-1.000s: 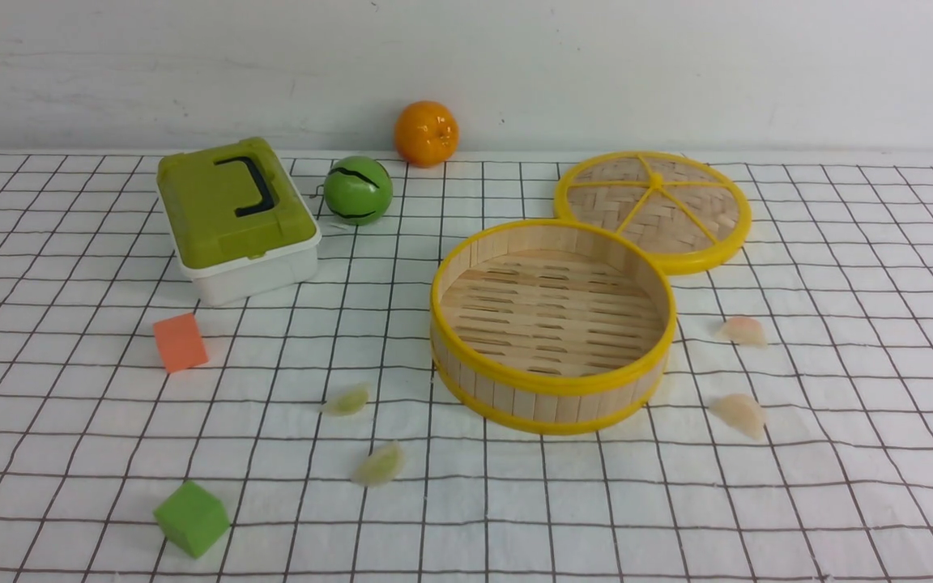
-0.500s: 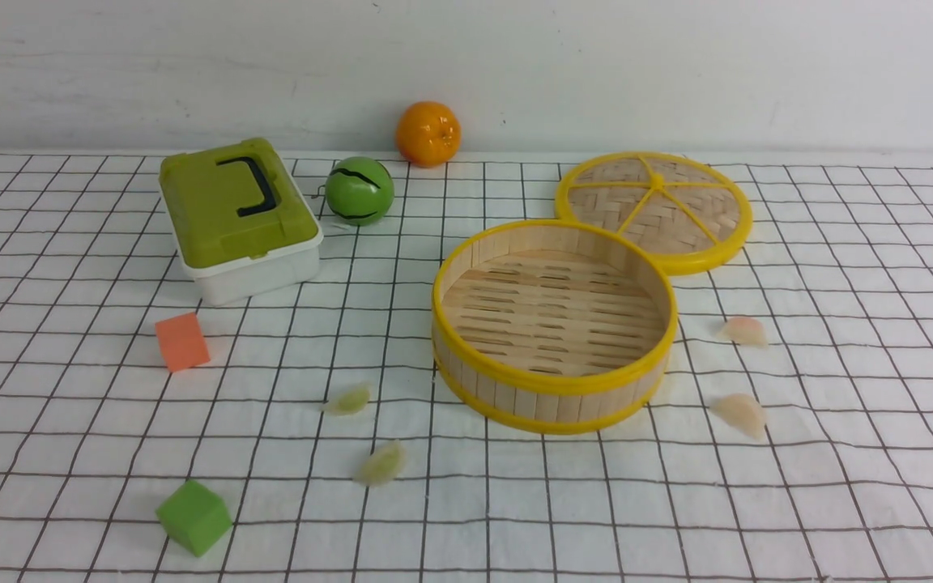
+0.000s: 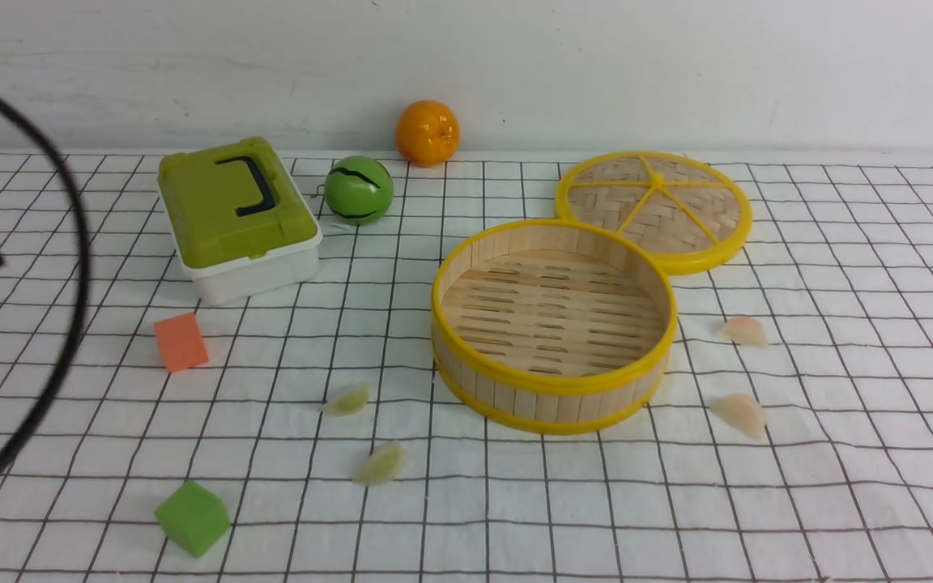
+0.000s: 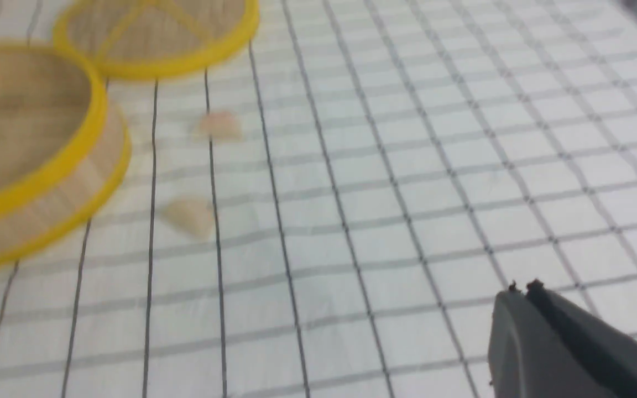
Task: Put the dumplings into the steamer on the table with the white tablecloth.
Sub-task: 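Reach for and grasp a dumpling on the table with the left gripper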
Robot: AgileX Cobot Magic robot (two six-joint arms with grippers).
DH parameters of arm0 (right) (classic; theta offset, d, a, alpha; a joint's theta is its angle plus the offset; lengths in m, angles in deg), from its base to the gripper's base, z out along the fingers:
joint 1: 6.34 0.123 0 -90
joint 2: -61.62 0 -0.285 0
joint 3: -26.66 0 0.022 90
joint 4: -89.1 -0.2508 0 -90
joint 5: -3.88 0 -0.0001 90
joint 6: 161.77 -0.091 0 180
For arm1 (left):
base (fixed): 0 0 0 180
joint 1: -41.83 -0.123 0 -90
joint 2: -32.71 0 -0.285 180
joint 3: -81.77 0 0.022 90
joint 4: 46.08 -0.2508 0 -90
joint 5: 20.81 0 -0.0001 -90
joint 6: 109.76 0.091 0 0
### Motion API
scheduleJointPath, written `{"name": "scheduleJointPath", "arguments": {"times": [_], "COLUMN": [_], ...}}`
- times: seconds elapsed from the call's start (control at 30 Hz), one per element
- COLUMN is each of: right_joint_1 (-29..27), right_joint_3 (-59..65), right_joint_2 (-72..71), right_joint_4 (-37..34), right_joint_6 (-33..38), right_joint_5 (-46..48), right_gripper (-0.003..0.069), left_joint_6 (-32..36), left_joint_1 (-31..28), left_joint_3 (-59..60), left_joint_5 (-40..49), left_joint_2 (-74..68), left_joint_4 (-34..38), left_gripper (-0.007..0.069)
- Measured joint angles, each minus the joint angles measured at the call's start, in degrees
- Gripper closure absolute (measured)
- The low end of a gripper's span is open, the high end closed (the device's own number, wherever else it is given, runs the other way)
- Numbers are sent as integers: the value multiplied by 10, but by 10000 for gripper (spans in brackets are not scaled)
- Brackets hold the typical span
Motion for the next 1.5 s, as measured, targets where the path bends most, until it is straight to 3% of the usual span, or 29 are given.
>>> {"name": "scheduleJointPath", "arguments": {"times": [0.07,0.13,0.23,0.37,0.47,0.57,0.6,0.63,0.73,0.77,0.83,0.93,1.03,1.2,1.3,1.4,1.5], "right_joint_1": [7,28,56,81,87,87,87,87,87,87,87,87,87,87,87,87,87], "right_joint_3": [0,0,0,0,0,0,0,0,0,0,0,0,0,0,0,0,0], "right_joint_2": [32,85,136,181,205,222,222,224,224,224,224,224,224,224,224,224,224], "right_joint_4": [-39,-143,-235,-326,-374,-413,-416,-425,-434,-434,-436,-437,-438,-445,-448,-451,-451], "right_joint_6": [50,180,304,413,454,496,498,509,517,517,519,520,520,521,522,522,522], "right_joint_5": [17,43,50,34,26,26,26,28,28,28,28,28,28,31,35,36,37], "right_gripper": [664,663,663,663,663,663,663,662,660,660,659,659,659,656,653,650,648], "left_joint_6": [63,176,286,345,347,336,336,334,334,334,334,334,336,351,353,353,339], "left_joint_1": [0,0,0,18,58,125,129,151,171,171,173,173,173,173,173,173,173], "left_joint_3": [-21,-68,-113,-168,-209,-264,-267,-290,-323,-324,-339,-342,-342,-345,-345,-346,-346], "left_joint_5": [30,93,152,187,185,168,167,158,139,138,120,100,82,30,26,38,45], "left_joint_2": [-36,-120,-205,-303,-355,-417,-420,-450,-497,-500,-540,-572,-593,-620,-634,-640,-640], "left_joint_4": [59,176,294,341,301,188,180,118,47,43,16,1,-1,-2,-3,-3,-4], "left_gripper": [637,637,637,637,637,634,633,613,522,514,410,316,278,300,356,465,490]}}
